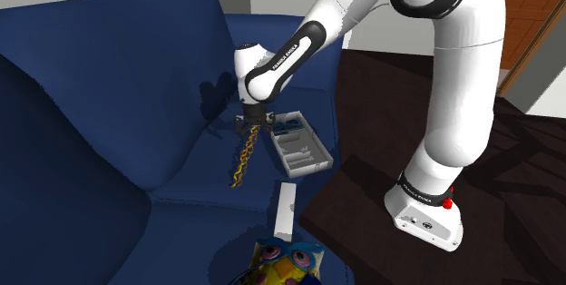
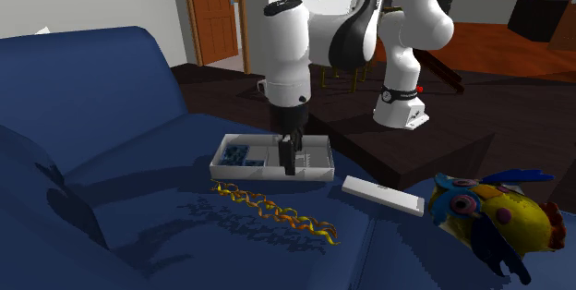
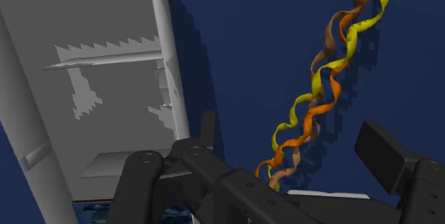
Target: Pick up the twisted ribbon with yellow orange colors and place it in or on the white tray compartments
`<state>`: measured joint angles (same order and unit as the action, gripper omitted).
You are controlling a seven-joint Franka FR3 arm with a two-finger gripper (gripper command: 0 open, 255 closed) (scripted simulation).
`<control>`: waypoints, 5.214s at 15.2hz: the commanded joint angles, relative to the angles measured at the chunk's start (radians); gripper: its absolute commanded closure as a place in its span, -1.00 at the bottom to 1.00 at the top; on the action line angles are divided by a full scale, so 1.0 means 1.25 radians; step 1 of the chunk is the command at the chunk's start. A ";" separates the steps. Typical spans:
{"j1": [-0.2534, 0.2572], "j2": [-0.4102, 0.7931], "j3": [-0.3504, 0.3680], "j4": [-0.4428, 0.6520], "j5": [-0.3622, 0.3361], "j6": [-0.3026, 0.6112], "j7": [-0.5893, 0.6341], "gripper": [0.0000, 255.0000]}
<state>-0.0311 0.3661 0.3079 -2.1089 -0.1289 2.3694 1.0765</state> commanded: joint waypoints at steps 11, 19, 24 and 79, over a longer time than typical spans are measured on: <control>0.065 0.298 -0.071 0.255 -0.025 0.033 0.154 -1.00; 0.072 0.334 -0.079 0.261 -0.032 0.064 0.158 -1.00; 0.072 0.334 -0.079 0.261 -0.032 0.064 0.158 1.00; -0.171 -0.079 -0.097 -0.186 0.053 0.102 -0.130 1.00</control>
<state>-0.2455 0.2567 0.1887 -2.3393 -0.0594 2.4848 0.9112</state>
